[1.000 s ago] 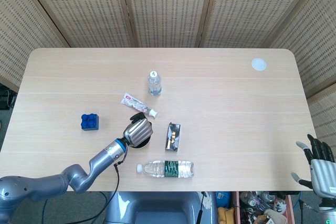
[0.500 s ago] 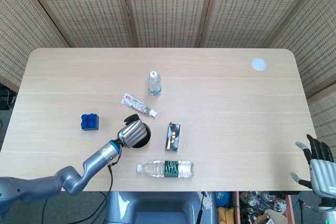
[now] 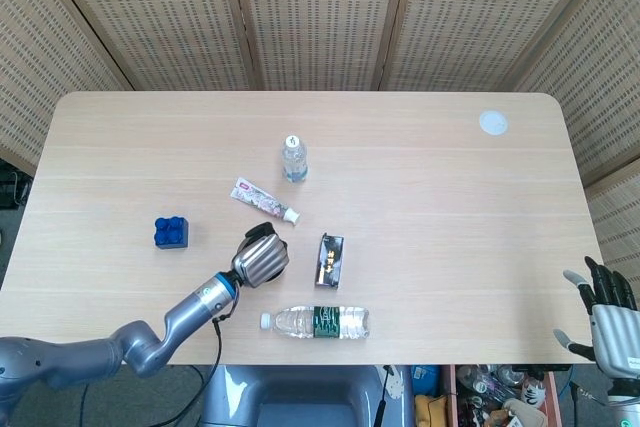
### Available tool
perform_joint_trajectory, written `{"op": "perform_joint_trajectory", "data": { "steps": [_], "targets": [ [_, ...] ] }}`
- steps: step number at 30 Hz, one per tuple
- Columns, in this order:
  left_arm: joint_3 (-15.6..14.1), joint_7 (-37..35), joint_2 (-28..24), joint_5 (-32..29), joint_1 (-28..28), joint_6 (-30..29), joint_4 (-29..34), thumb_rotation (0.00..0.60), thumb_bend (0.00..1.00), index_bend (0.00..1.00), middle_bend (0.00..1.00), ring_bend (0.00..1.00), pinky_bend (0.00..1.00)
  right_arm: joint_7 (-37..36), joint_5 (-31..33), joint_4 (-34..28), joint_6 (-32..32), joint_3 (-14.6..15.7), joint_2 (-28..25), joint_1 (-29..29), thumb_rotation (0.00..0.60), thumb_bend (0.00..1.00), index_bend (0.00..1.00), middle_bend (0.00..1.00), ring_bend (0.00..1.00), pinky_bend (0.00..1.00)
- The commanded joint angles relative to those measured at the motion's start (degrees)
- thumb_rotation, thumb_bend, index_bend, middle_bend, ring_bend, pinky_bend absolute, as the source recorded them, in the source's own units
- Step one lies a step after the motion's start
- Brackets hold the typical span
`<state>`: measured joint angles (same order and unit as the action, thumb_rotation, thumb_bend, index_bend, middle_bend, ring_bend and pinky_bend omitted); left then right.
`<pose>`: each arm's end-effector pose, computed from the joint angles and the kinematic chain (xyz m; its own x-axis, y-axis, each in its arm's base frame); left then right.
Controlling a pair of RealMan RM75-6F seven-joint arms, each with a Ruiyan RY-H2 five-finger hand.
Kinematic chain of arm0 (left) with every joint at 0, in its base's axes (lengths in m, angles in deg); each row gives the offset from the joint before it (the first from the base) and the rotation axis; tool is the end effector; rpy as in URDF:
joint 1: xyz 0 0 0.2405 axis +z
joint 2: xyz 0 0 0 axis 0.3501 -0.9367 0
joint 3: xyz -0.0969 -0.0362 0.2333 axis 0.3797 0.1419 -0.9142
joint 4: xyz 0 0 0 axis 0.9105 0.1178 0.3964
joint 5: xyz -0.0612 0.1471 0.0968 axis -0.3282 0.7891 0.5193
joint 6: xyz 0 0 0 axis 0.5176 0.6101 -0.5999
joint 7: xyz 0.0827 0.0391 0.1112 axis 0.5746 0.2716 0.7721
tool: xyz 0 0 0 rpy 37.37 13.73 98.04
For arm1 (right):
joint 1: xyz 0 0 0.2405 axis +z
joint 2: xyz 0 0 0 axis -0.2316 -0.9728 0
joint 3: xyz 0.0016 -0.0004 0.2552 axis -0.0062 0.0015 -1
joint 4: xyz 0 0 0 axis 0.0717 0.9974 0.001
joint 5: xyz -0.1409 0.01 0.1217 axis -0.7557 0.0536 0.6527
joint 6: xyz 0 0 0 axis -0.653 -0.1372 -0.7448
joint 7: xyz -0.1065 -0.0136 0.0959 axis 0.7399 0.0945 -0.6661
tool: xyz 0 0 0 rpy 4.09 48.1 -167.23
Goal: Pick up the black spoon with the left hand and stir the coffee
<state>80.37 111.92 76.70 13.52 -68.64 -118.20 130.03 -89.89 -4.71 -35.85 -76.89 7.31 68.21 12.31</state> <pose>-0.1120 0.3136 -0.0679 0.8391 -0.5330 0.1085 -0.2156 -0.5090 -0.8333 -0.3393 -0.1430 0.1713 0.4327 -0.0517 0.9001 -0.8917 0.1230 0.4357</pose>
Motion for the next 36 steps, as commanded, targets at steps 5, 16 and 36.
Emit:
{"op": "perform_joint_trajectory", "data": {
  "steps": [5,16,36],
  "targets": [
    [1.3,1.2,1.8,-1.8,-0.7,0.4,-2.2,0.6,0.39,0.64,0.78,0.75,0.73,0.0,0.1,-0.1,0.0,0.0,0.0,-0.1,0.6,0.19,0.22,0.09,0.0,0.0],
    [0.1,0.4,0.1,-2.5,0.4,-0.3,-2.4,0.6,0.39,0.64,0.78,0.75,0.73,0.3,-0.2,-0.4,-0.1,0.0,-0.1,-0.1,0.6,0.19,0.22,0.09,0.0,0.0],
    [-1.1,0.5,-3.1,-2.1,1.5,-2.1,2.7,0.6,0.39,0.57,0.78,0.75,0.73,0.5,-0.9,-1.1,-1.3,0.2,-0.5,-0.5,0.6,0.19,0.22,0.09,0.0,0.0]
  ]
}}
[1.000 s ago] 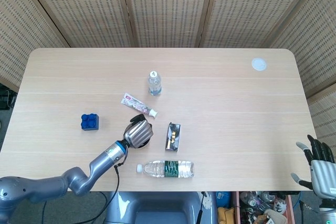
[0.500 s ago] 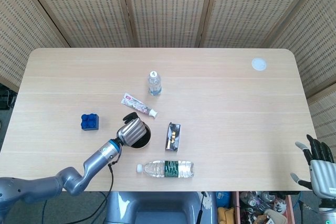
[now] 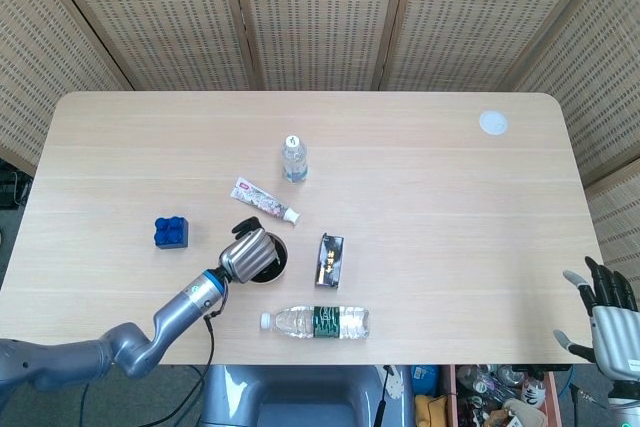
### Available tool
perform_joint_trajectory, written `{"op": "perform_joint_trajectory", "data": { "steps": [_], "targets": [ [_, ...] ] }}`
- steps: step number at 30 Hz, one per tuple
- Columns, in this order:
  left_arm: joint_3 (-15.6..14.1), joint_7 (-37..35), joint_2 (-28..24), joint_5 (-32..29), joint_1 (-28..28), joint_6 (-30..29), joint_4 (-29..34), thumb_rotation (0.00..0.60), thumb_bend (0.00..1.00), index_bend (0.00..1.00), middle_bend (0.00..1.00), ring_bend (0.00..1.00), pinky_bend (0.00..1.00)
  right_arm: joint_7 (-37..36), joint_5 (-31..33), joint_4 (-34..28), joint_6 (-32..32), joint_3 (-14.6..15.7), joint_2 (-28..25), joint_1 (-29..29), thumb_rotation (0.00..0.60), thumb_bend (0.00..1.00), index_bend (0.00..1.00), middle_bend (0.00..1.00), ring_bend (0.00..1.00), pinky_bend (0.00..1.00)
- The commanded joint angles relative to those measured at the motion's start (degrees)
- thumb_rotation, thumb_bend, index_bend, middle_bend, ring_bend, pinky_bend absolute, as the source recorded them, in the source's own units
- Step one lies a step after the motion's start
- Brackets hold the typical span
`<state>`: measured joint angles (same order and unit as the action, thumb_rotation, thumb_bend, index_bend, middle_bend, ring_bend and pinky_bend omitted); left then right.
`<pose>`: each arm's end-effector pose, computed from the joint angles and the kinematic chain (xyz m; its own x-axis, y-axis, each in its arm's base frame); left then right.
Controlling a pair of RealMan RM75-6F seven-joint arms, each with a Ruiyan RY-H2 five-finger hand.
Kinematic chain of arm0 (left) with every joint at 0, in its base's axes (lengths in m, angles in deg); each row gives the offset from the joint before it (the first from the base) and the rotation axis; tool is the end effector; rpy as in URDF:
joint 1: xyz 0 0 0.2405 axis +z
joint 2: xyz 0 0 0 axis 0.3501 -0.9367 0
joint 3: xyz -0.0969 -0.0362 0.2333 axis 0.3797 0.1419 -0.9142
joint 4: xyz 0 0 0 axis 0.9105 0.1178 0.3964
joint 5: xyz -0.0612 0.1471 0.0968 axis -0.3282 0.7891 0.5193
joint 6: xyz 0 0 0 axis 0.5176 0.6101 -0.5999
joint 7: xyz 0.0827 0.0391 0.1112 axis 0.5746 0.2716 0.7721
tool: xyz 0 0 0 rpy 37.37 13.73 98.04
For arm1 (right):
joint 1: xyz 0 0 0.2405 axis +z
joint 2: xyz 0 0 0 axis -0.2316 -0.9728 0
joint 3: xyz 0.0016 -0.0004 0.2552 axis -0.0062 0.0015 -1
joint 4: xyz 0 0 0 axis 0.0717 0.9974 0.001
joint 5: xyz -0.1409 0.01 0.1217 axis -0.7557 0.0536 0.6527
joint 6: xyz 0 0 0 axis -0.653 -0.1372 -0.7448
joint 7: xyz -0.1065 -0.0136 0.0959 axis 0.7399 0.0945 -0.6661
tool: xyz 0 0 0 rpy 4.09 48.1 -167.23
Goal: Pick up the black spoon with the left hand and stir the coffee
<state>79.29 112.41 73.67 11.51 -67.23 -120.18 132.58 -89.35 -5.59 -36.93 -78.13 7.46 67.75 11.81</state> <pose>-0.1263 0.3146 -0.0515 0.8615 -0.4984 0.0970 -0.1912 -0.4953 -0.8474 -0.3347 -0.1401 0.1736 0.4345 -0.0376 0.8999 -0.8927 0.1144 0.4359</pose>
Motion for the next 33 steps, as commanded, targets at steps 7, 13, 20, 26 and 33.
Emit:
{"op": "perform_joint_trajectory", "data": {
  "steps": [7,13,20,26,33],
  "targets": [
    [0.0,0.8,-0.8,-0.5,0.5,-0.7,1.5,0.6,0.28,0.42,0.78,0.75,0.73,-0.5,-0.1,0.3,0.1,0.0,0.1,0.0,0.6,0.19,0.22,0.09,0.0,0.0],
    [0.0,1.9,-1.5,-1.3,1.0,-1.0,2.6,0.6,0.24,0.34,0.78,0.75,0.73,-0.4,-0.3,0.3,0.0,-0.1,0.1,0.1,0.6,0.19,0.22,0.09,0.0,0.0],
    [0.4,0.9,-4.3,-2.1,2.1,-2.8,6.1,0.6,0.24,0.32,0.78,0.75,0.73,-0.3,-0.6,0.0,-0.1,-0.1,-0.1,0.3,0.6,0.19,0.22,0.09,0.0,0.0],
    [0.1,-1.3,-7.8,-2.7,3.8,-4.7,10.3,0.6,0.24,0.31,0.78,0.75,0.73,-0.4,-0.8,0.1,-0.1,-0.2,-0.2,0.5,0.6,0.19,0.22,0.09,0.0,0.0],
    [0.1,-4.7,-9.6,-3.9,5.6,-6.5,13.8,0.6,0.24,0.25,0.78,0.75,0.73,-0.5,-1.1,0.0,-0.1,-0.2,-0.2,0.6,0.6,0.19,0.22,0.09,0.0,0.0]
  ]
}}
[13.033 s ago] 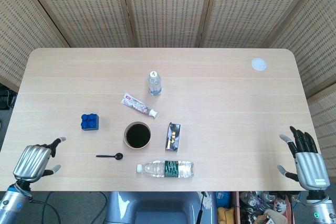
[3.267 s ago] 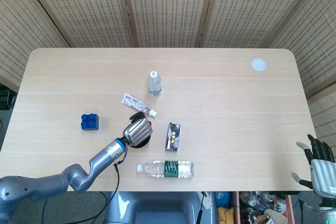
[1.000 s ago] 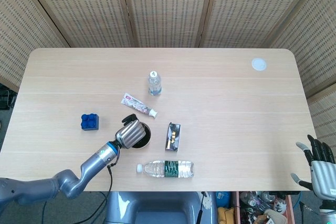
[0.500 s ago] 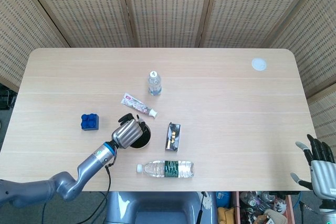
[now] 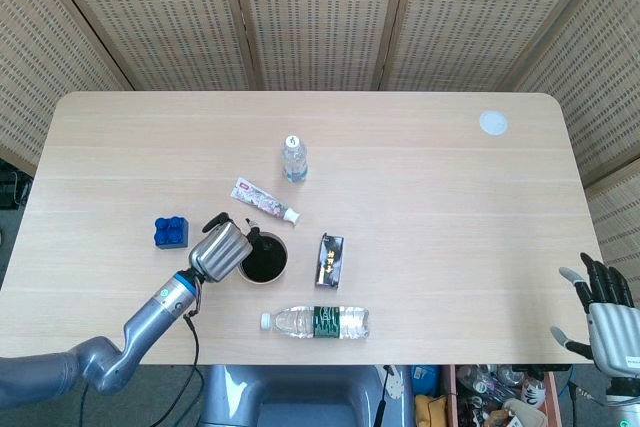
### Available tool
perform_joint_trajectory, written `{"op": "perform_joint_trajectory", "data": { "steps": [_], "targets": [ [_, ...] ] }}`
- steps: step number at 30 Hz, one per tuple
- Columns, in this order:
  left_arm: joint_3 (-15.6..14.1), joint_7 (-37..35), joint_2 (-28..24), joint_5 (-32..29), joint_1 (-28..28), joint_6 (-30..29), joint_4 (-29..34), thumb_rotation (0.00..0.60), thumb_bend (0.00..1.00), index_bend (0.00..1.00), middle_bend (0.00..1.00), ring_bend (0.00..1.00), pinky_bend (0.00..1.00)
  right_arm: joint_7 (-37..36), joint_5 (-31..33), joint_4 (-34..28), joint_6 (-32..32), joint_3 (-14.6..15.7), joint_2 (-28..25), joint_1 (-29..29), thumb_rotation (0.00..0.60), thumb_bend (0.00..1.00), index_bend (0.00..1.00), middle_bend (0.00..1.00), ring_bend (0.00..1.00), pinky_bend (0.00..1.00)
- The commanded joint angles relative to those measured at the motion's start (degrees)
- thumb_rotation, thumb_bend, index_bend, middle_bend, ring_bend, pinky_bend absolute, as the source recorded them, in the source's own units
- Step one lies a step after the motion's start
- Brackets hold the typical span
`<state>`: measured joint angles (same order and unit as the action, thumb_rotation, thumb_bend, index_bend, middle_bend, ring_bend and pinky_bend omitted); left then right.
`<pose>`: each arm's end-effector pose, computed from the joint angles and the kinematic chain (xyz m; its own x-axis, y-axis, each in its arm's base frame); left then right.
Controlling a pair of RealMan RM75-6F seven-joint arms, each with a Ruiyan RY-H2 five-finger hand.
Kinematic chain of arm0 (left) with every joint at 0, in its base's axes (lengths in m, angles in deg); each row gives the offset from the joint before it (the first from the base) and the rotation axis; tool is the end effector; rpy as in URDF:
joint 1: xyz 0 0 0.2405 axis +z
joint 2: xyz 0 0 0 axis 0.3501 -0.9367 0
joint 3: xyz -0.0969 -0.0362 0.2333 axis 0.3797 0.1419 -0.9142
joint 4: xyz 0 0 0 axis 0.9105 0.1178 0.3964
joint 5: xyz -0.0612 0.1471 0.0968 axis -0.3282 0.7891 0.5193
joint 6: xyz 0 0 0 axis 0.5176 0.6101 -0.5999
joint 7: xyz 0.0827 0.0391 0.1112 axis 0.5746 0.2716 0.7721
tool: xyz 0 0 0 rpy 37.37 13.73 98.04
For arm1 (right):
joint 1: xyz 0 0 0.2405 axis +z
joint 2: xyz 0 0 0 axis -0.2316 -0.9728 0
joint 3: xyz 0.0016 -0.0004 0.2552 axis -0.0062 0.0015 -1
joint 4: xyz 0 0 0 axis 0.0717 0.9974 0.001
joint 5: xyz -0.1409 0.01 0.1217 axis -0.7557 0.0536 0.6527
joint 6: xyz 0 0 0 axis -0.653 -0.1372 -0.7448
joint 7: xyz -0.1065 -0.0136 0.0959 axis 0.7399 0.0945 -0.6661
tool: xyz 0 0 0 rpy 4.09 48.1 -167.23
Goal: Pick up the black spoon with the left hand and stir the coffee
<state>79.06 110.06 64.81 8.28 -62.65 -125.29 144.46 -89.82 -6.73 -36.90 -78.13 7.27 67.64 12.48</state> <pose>-0.1434 0.3032 -0.0036 0.9034 -0.3798 0.1992 -0.0157 -0.4935 -0.8696 -0.3305 -0.1449 0.1735 0.4309 -0.0287 0.9019 -0.8980 0.0846 0.4317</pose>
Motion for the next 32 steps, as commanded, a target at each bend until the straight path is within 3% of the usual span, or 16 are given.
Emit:
{"op": "perform_joint_trajectory", "data": {
  "steps": [1,9,14,19,24,26,29,32],
  "targets": [
    [0.5,-3.7,-1.3,-0.7,1.6,-2.2,2.9,0.6,0.24,0.25,0.77,0.75,0.73,-0.1,0.0,0.0,-0.1,0.0,-0.1,0.0,0.6,0.19,0.22,0.09,0.0,0.0],
    [1.0,-16.3,-7.3,-0.9,8.4,-11.5,11.2,0.6,0.24,0.22,0.68,0.68,0.68,-0.1,-0.4,0.0,0.3,-0.1,-0.1,0.5,0.6,0.19,0.22,0.09,0.0,0.0],
    [-0.1,-24.0,-11.7,-1.5,13.6,-17.0,15.7,0.6,0.24,0.13,0.51,0.54,0.61,-0.1,-0.9,0.0,0.6,-0.3,0.1,1.2,0.6,0.19,0.22,0.09,0.0,0.0],
    [-2.4,-35.1,-16.9,-1.2,20.5,-23.4,18.9,0.6,0.24,0.1,0.32,0.37,0.52,0.1,-1.8,-0.2,1.0,-0.5,0.3,2.1,0.6,0.19,0.22,0.09,0.0,0.0],
    [-5.3,-45.2,-19.4,2.1,26.6,-28.9,17.4,0.6,0.24,0.06,0.11,0.13,0.31,0.8,-2.5,-0.7,1.2,-0.6,0.4,2.9,0.6,0.19,0.22,0.07,0.0,0.0],
    [-6.3,-48.7,-19.8,3.1,28.9,-30.9,16.5,0.6,0.24,0.03,0.03,0.03,0.18,1.1,-2.8,-0.9,1.2,-0.6,0.5,3.1,0.6,0.19,0.22,0.07,0.0,0.0],
    [-7.6,-53.4,-20.4,3.8,31.6,-32.5,15.6,0.6,0.24,0.0,0.0,0.0,0.03,1.5,-3.1,-1.2,1.2,-0.6,0.5,3.3,0.6,0.19,0.22,0.07,0.0,0.0],
    [-8.7,-57.2,-21.1,4.5,34.4,-34.4,14.7,0.6,0.24,0.0,0.0,0.0,0.0,1.8,-3.5,-1.6,0.7,-0.6,0.4,3.3,0.6,0.19,0.22,0.07,0.0,0.0]
  ]
}}
